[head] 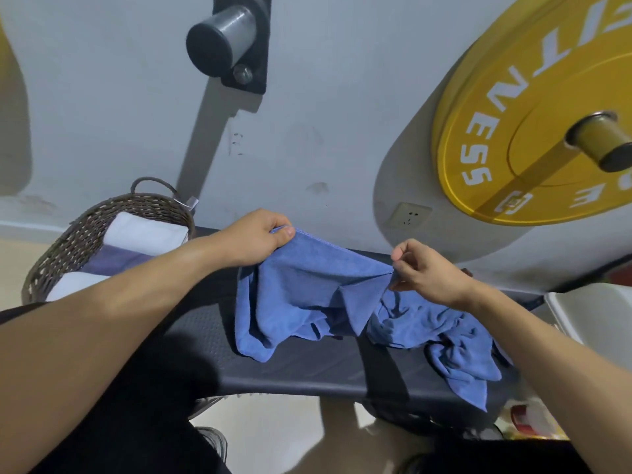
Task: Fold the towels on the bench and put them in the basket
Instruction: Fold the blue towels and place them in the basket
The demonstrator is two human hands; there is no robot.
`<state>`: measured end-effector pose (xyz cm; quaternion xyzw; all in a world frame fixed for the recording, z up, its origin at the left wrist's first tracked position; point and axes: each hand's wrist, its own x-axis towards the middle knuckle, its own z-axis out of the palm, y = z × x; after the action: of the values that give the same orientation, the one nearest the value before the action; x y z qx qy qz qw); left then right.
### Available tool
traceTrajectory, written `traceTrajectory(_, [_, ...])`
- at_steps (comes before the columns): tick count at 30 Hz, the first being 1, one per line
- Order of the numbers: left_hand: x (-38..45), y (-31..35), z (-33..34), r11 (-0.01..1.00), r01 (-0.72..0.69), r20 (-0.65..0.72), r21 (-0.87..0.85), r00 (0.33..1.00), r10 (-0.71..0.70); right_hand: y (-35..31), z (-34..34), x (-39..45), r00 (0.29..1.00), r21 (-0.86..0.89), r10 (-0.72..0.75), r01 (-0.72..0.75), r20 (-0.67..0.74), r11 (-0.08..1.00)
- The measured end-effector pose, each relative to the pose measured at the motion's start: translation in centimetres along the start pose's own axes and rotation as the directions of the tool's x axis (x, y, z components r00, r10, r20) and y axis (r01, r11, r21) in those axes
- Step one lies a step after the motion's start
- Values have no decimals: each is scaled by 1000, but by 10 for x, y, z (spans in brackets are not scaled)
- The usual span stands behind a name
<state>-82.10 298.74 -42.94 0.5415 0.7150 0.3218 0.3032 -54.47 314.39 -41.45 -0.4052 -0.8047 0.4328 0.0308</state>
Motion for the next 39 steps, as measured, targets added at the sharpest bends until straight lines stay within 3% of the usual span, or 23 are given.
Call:
traceTrajectory(3, [6, -4, 0, 1000, 17, 6, 22, 1000, -17, 4, -4, 0, 1000, 130, -11, 8, 16, 991])
traceTrajectory(10, [21, -17, 16, 991, 2, 50, 137, 999, -9, 30, -11, 5, 999, 70, -33, 31, 24, 997])
traceTrajectory(15, [39, -24, 32, 989, 57, 112, 139, 991, -73, 53, -2, 17, 997, 365, 72, -57, -28, 929])
traceTrajectory(23, [67, -13, 55, 984, 73, 257, 160, 960, -113, 65, -12, 45, 968, 636, 246, -161, -47, 754])
traceTrajectory(25, [75, -8, 59, 983, 66, 264, 174, 958, -111, 65, -15, 48, 959, 654, 282, -219, 10, 724])
traceTrajectory(28, [85, -3, 57, 982, 75, 240, 173, 964, -116, 61, -31, 44, 950, 529, 229, -310, 214, 790])
traceTrajectory(32, [95, -5, 44, 979, 70, 141, 193, 985, -98, 67, -53, 40, 907, 183, 155, -241, 391, 953])
traceTrajectory(36, [97, -7, 28, 976, 28, 100, 217, 994, -50, 81, -64, 41, 928, -223, 218, -154, 301, 963])
traceTrajectory(38, [96, -9, 21, 971, 45, 75, 236, 995, -64, 89, -68, 42, 955, -237, 234, -188, 183, 953])
traceTrajectory(39, [95, -10, 18, 968, 50, 59, 246, 996, -66, 92, -71, 42, 959, -150, 242, -221, 144, 964])
